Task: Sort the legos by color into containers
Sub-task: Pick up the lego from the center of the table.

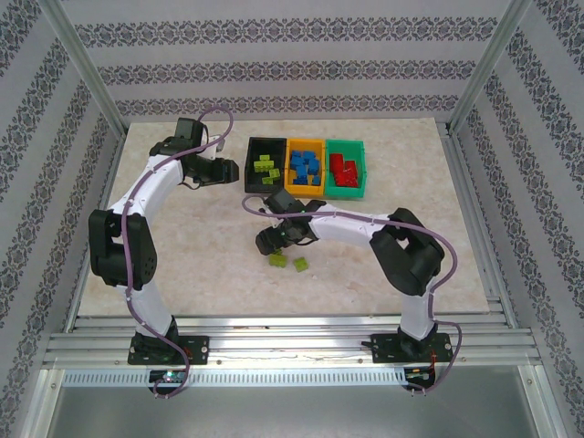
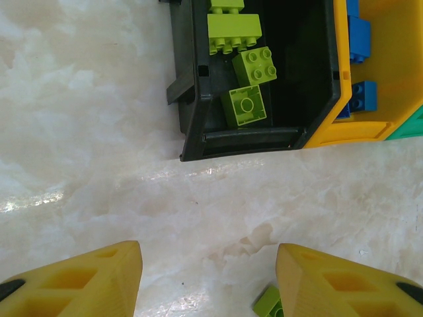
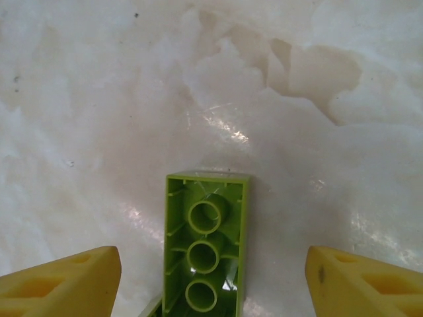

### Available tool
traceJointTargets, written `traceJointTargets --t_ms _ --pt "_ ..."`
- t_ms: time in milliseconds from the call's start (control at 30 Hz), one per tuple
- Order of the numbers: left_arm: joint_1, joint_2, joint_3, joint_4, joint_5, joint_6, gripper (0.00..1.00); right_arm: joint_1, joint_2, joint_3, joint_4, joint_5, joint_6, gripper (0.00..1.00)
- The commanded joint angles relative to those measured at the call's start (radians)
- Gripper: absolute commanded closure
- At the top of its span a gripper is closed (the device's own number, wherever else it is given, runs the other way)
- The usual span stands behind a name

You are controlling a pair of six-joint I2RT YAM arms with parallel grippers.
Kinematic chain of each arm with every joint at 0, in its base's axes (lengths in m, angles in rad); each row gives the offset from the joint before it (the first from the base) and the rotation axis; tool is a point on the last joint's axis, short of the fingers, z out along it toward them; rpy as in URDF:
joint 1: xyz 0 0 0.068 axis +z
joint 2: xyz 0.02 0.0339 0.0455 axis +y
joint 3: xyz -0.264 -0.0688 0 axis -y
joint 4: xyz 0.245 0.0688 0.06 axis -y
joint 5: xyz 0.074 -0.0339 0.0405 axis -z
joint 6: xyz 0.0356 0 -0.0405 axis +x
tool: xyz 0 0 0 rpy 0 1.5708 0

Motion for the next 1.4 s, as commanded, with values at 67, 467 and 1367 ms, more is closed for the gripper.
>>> traceJointTargets --t_ms 67,467,1367 --pt "0.006 -0.042 -0.002 0.015 -0.010 0.001 0.44 0.027 0.047 0.052 -0.054 0.047 -0.034 0.30" --pt "0.006 -0.045 -0.003 0.015 -0.006 0.001 0.44 0.036 0.089 0.081 -0.076 0.056 -0.051 0.55" --pt "0.076 -0.052 -0.020 0.051 0.055 -0.060 0.44 -0.171 0.084 0.411 -0.071 -0.027 -0.056 0.69"
